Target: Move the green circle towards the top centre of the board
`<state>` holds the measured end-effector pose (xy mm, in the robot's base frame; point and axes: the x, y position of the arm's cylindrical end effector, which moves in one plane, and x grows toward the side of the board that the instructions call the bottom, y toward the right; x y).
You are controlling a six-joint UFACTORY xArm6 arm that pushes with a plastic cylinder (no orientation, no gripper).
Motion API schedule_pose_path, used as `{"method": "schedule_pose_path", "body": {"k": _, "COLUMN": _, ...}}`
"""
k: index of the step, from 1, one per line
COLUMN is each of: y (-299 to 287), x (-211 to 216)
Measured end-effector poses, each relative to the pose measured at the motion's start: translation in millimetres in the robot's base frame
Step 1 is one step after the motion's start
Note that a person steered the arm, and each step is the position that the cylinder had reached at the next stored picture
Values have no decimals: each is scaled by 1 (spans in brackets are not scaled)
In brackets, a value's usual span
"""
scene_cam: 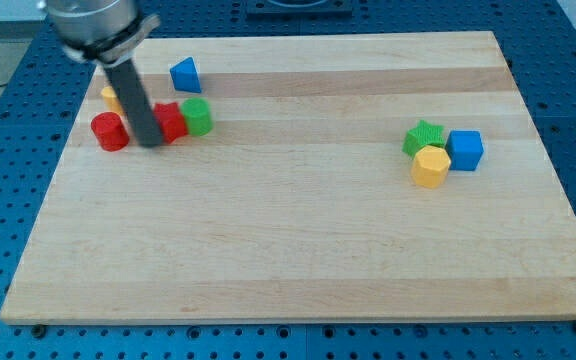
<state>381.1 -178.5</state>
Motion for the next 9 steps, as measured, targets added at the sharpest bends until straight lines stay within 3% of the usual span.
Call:
{"method": "schedule_pose_path", "body": {"k": 1, "y": 25, "x": -43}}
{"method": "schedule_pose_path", "body": {"k": 2, "y": 70, "x": -46}}
{"method": "schedule_pose_path", "body": {"k": 4, "y": 90, "x": -82}}
{"method": "schedule_pose_path", "body": {"k": 5, "y": 55, "x": -42}}
{"method": "schedule_pose_path", "body": {"k": 6, "y": 70, "x": -15}}
{"method": "schedule_pose_path", "body": {"k": 7, "y": 96, "x": -17}}
{"method": "schedule_pose_path", "body": {"k": 8, "y": 97, "x": -65}}
{"method": "schedule_pose_path", "body": {"k": 9, "y": 146, "x": -66}}
